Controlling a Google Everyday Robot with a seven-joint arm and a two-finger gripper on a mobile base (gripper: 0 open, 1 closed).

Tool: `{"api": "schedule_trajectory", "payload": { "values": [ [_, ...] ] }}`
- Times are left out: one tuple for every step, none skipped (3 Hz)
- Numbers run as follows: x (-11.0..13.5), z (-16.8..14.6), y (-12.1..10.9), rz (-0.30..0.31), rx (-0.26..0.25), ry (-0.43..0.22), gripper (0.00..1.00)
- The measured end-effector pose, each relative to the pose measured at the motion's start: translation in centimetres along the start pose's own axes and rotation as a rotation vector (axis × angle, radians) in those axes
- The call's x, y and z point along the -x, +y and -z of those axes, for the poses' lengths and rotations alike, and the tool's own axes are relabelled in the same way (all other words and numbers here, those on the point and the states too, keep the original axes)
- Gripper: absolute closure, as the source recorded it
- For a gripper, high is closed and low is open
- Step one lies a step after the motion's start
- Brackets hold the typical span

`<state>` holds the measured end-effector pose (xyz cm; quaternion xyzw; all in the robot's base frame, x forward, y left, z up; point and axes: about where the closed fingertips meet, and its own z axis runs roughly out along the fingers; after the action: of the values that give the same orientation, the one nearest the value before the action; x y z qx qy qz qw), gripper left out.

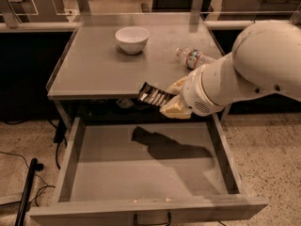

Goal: Pick rxbar chocolate from top drawer and place on counter

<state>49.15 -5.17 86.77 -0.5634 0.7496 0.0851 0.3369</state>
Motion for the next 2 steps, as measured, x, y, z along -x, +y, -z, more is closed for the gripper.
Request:
{"api": "schedule_trajectory", "payload": {
  "values": [
    [1.3,-0.4,-1.3,0.044,-0.017,-0.004,1.00],
    [3.1,-1.5,-4.2,0.079,0.008,-0.040,1.00]
  ]
}}
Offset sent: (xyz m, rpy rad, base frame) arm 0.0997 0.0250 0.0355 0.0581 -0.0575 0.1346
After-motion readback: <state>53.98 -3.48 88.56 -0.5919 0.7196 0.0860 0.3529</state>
